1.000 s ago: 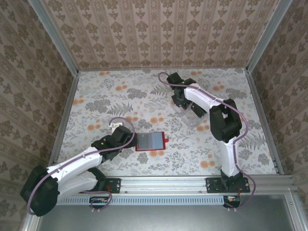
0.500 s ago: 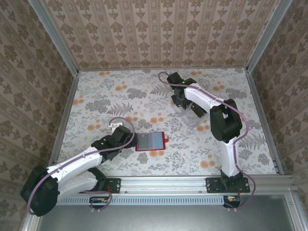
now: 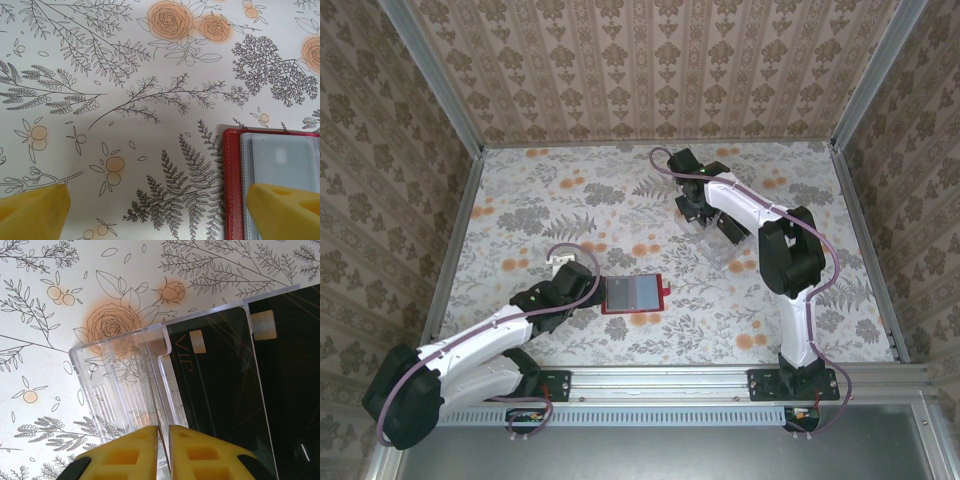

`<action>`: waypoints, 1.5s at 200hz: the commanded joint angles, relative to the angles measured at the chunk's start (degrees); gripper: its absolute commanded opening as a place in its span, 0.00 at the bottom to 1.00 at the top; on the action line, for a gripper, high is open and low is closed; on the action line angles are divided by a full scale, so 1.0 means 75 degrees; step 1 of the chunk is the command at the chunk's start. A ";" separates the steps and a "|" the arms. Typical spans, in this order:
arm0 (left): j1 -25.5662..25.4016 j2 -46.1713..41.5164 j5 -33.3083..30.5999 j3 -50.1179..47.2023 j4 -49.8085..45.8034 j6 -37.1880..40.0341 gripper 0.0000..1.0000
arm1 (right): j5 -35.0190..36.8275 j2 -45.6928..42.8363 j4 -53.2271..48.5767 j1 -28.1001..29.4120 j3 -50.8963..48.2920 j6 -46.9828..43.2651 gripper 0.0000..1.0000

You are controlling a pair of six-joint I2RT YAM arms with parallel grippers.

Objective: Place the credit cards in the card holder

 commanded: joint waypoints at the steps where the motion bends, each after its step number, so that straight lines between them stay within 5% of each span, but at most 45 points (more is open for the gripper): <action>1: 0.0057 -0.0003 0.0043 0.0083 0.0058 0.0004 1.00 | -0.0135 -0.0146 -0.0224 -0.0045 -0.0087 0.0008 0.14; 82: 0.0058 0.0009 0.0021 0.0094 0.0049 0.0010 1.00 | -0.0263 -0.0198 -0.0228 -0.0080 0.0018 -0.0105 0.00; 195: 0.0068 0.0240 0.0090 0.0349 -0.0032 0.0491 1.00 | -0.1573 -0.2065 -0.0235 0.0109 0.0096 0.0411 0.00; 232: 0.0046 0.0427 0.0226 0.0480 -0.0070 0.0778 1.00 | -0.3110 -0.3423 0.1127 0.0598 -0.1691 0.1842 0.00; 263: -0.0025 0.0688 0.0262 0.0540 -0.0034 0.0942 1.00 | -0.4223 -0.4593 0.3650 0.1048 -0.4161 0.3775 0.00; 300: -0.0261 0.0945 0.0149 0.0609 0.0047 0.1031 1.00 | -0.4268 -0.5205 0.6246 0.1753 -0.6407 0.5404 0.00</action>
